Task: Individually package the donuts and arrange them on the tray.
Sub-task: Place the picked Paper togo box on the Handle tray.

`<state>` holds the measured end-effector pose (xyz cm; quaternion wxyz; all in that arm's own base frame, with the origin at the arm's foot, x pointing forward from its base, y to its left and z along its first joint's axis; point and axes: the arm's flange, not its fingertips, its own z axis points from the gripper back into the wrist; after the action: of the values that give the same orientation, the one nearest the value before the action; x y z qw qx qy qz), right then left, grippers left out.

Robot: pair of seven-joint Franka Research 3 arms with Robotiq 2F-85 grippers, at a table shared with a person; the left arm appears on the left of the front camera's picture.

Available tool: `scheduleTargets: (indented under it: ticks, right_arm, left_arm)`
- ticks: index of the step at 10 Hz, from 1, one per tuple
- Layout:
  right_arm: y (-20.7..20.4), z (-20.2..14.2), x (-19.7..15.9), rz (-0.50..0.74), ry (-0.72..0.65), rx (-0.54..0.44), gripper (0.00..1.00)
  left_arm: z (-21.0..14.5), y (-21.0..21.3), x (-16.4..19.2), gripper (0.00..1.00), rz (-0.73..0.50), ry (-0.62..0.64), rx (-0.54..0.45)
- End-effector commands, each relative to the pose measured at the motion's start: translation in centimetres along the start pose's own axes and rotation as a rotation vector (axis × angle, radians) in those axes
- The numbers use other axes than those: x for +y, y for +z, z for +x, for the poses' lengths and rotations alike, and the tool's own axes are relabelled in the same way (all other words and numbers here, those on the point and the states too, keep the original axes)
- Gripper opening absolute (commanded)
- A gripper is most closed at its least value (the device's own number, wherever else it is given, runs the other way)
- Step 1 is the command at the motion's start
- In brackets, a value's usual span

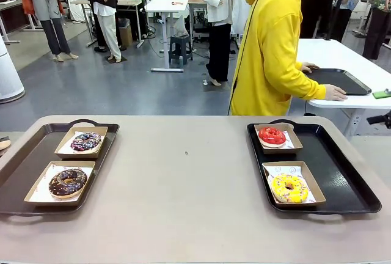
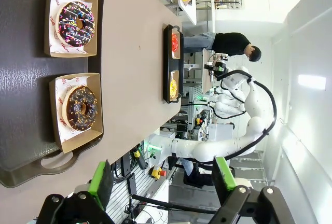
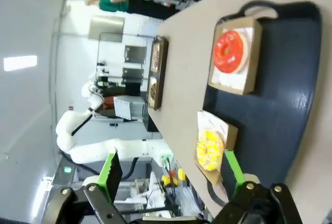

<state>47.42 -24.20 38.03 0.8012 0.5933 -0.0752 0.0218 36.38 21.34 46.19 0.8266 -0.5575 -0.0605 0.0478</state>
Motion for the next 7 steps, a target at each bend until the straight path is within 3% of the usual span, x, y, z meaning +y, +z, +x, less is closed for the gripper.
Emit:
scheduleTargets:
  ticks: [1,2,3,7]
  right_arm:
    - [1.7,0.5,-0.6,-0.014,-0.004,0.022,1.0]
    - [1.6,0.3,-0.5,-0.033,-0.009,-0.041,1.0]
    - [0.4,0.1,-1.3,-0.004,-0.017,0.011,1.0]
    - [0.4,0.1,-1.3,-0.004,-0.017,0.011,1.0]
  left_arm:
    - [-0.3,0.2,-0.1,1.0,0.016,-0.007,0.001]
    - [-0.3,0.2,-0.1,1.0,0.016,-0.007,0.001]
    - [-0.3,0.2,-0.1,1.0,0.016,-0.007,0.001]
    - [-0.3,0.2,-0.1,1.0,0.016,-0.007,0.001]
